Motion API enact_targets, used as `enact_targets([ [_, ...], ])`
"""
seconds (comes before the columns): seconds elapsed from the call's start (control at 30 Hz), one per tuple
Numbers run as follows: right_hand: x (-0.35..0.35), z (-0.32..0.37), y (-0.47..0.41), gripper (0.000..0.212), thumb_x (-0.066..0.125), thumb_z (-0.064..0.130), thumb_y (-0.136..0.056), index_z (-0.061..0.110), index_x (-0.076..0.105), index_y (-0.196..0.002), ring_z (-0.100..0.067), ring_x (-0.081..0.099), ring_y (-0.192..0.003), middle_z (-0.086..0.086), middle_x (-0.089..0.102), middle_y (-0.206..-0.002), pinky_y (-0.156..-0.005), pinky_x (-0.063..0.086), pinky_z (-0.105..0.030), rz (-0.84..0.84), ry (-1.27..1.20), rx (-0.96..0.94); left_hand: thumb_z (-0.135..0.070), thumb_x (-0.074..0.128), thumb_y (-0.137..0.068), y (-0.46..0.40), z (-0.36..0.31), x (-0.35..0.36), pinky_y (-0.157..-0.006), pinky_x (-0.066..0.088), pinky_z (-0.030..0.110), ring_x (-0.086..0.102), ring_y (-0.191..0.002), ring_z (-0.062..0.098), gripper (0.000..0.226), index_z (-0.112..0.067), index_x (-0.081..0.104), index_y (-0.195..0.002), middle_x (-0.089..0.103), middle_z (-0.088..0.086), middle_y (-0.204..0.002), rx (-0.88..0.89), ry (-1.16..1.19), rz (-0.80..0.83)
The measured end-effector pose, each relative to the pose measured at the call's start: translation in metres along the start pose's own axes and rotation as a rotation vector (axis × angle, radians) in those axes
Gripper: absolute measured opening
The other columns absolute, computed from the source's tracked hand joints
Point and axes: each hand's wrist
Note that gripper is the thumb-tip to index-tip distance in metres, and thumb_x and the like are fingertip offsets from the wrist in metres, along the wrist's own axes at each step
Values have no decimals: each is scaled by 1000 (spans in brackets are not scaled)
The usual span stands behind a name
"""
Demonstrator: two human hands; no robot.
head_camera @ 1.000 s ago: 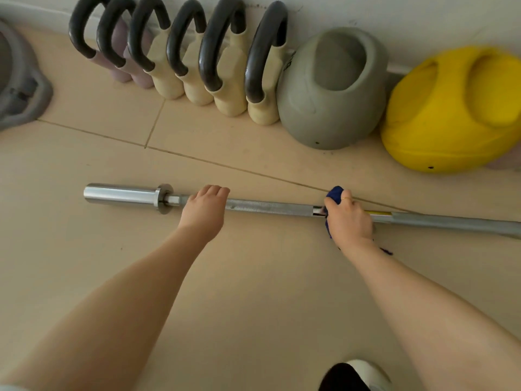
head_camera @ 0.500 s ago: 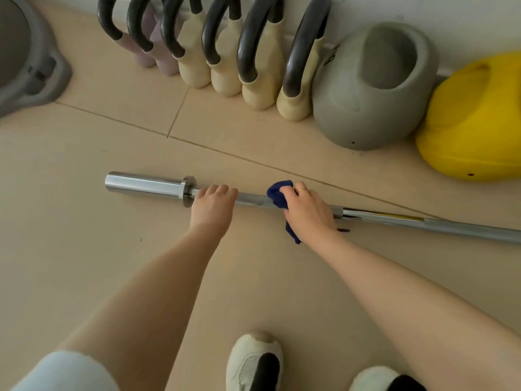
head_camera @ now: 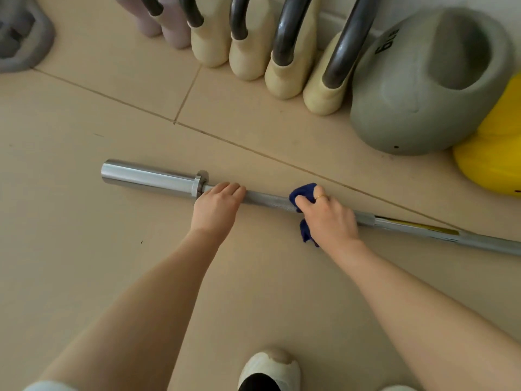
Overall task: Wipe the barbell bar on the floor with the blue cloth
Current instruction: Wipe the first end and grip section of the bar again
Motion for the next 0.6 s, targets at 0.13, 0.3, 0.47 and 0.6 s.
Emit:
enact_targets([
  [0.13, 0, -28, 8, 30, 46, 7, -89, 16, 43, -117, -33, 59, -83, -18, 45, -119, -53, 36, -34, -37, 58, 84, 8, 58, -58, -5, 2, 5, -39, 42, 22, 66, -61, 25, 28, -9, 68, -78, 67, 5, -70, -8, 72, -46],
  [0.3, -10, 32, -21, 30, 65, 1, -73, 10, 55, -99, -34, 59, -61, -19, 55, -93, -44, 29, -29, -170, -22, -114, 6, 49, -64, -11, 4, 15, -47, 51, 28, 68, -69, 27, 32, -4, 69, -86, 69, 9, -77, 0, 108, -75],
  [0.47, -4, 30, -28, 30, 45, 14, -93, 19, 43, -122, -35, 58, -90, -16, 43, -117, -57, 34, -36, -114, -33, -66, -3, 33, -68, -12, 4, 15, -47, 51, 28, 68, -70, 25, 39, -5, 69, -84, 69, 8, -76, -21, 100, -58],
  [0.6, 3, -15, 0, 30, 42, 15, -94, 21, 42, -123, -33, 58, -91, -15, 43, -118, -57, 37, -35, 4, 48, 24, 10, 54, -65, -9, 1, 10, -46, 51, 33, 66, -73, 29, 28, -3, 67, -85, 67, 12, -78, -62, 126, 20],
])
Point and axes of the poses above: each hand's wrist, its own y-axis away from the middle knuckle, its own x-axis out of the palm, z = x × y
